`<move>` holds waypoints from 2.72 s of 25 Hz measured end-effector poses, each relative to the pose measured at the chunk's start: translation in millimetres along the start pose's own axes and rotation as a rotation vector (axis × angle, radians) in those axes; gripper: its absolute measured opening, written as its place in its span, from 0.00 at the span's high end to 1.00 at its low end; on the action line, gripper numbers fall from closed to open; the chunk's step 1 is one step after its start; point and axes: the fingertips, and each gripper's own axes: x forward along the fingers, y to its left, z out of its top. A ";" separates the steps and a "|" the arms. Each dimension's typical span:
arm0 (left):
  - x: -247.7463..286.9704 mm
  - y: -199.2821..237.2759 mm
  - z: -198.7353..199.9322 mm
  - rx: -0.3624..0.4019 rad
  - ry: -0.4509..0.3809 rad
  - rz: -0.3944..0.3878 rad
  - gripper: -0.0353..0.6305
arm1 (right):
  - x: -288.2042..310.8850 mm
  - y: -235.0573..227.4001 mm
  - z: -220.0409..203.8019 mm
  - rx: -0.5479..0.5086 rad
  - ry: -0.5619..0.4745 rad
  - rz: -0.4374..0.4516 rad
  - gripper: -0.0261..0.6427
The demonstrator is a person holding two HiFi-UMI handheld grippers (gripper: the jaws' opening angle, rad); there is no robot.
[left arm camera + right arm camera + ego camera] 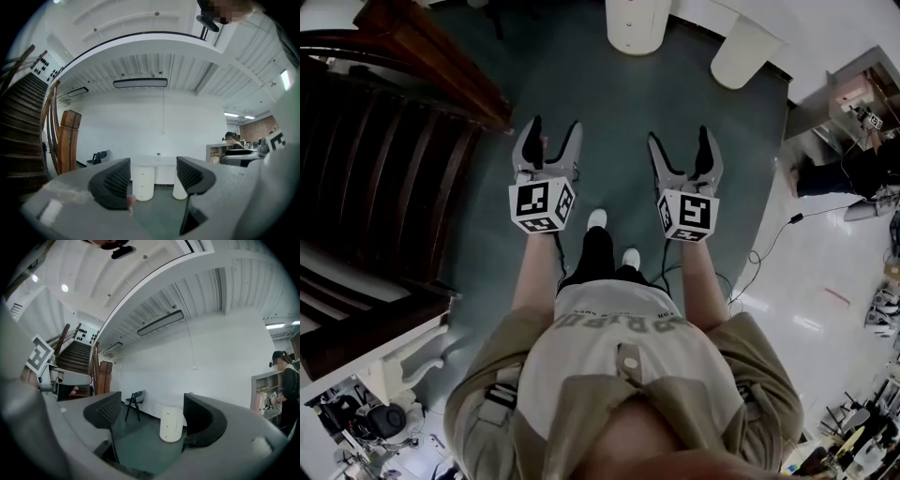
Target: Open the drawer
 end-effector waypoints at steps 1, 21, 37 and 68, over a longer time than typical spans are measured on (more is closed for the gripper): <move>6.8 6.8 -2.4 -0.003 0.008 -0.007 0.46 | 8.5 3.0 -2.0 -0.001 0.005 -0.005 0.35; 160.0 109.2 45.5 -0.053 -0.034 -0.129 0.46 | 166.0 10.3 24.1 -0.031 -0.021 -0.117 0.35; 233.3 124.6 20.9 -0.056 0.020 -0.109 0.46 | 239.0 -33.7 -2.3 -0.023 0.021 -0.111 0.35; 479.1 150.3 37.9 -0.040 0.024 -0.023 0.46 | 473.8 -146.4 -15.5 -0.059 0.045 -0.070 0.36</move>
